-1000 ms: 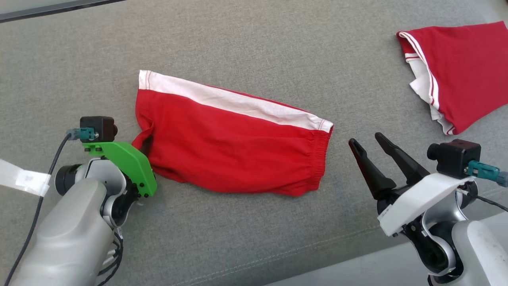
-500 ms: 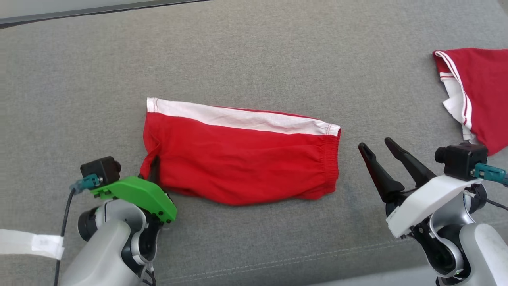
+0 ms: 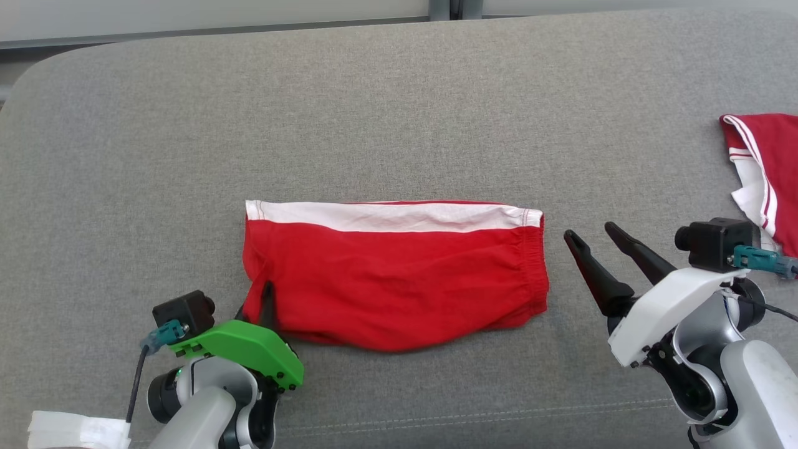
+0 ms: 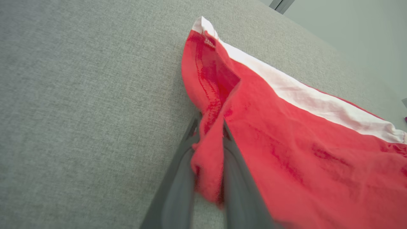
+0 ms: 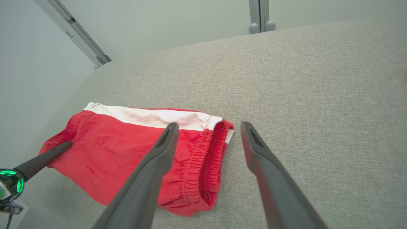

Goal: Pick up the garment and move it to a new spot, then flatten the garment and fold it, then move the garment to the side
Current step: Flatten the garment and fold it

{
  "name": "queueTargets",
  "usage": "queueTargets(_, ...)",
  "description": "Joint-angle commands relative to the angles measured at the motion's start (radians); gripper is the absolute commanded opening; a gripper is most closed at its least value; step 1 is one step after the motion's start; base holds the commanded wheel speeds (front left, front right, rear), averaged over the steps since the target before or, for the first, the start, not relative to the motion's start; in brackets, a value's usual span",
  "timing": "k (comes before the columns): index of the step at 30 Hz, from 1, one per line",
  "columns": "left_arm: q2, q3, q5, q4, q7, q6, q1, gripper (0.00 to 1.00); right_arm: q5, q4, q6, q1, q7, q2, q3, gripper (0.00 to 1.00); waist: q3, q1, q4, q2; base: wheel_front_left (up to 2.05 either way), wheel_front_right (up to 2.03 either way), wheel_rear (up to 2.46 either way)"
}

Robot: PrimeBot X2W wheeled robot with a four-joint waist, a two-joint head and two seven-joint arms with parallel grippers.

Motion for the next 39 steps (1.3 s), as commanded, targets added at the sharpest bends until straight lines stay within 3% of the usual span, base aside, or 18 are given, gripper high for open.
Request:
queueTargets(1,0.011,-0.008,0.026,0.007,-0.013,0.004,-0.019,1.00,-0.011,0.019,0.000,-0.006,0.007,0.003,-0.013,1.00,-0.011,0.0000,0.001,0.0000,0.00,0.00,0.00)
queueTargets(7,0.070,-0.010,0.107,-0.012,-0.076,0.031,-0.029,1.00,-0.051,0.056,0.000,0.022,0.012,0.029,-0.060,1.00,-0.037,0.0000,0.013,0.0000,0.00,0.00,0.00)
queueTargets(16,0.145,0.015,0.166,-0.164,-0.111,0.074,0.038,1.00,-0.044,0.118,0.000,0.035,0.050,0.090,-0.099,1.00,-0.066,0.0000,0.057,0.0000,0.00,0.00,0.00)
queueTargets(26,0.131,0.016,0.165,-0.274,-0.118,0.113,0.114,1.00,-0.081,0.278,0.000,-0.038,0.058,0.117,-0.118,1.00,-0.068,0.0000,0.142,0.0000,0.00,0.00,0.00)
queueTargets(39,0.119,-0.005,0.171,-0.289,-0.116,0.106,0.127,1.00,-0.025,0.507,0.000,-0.078,0.045,0.136,-0.212,1.00,-0.063,0.0000,0.232,0.0000,0.00,0.00,0.00)
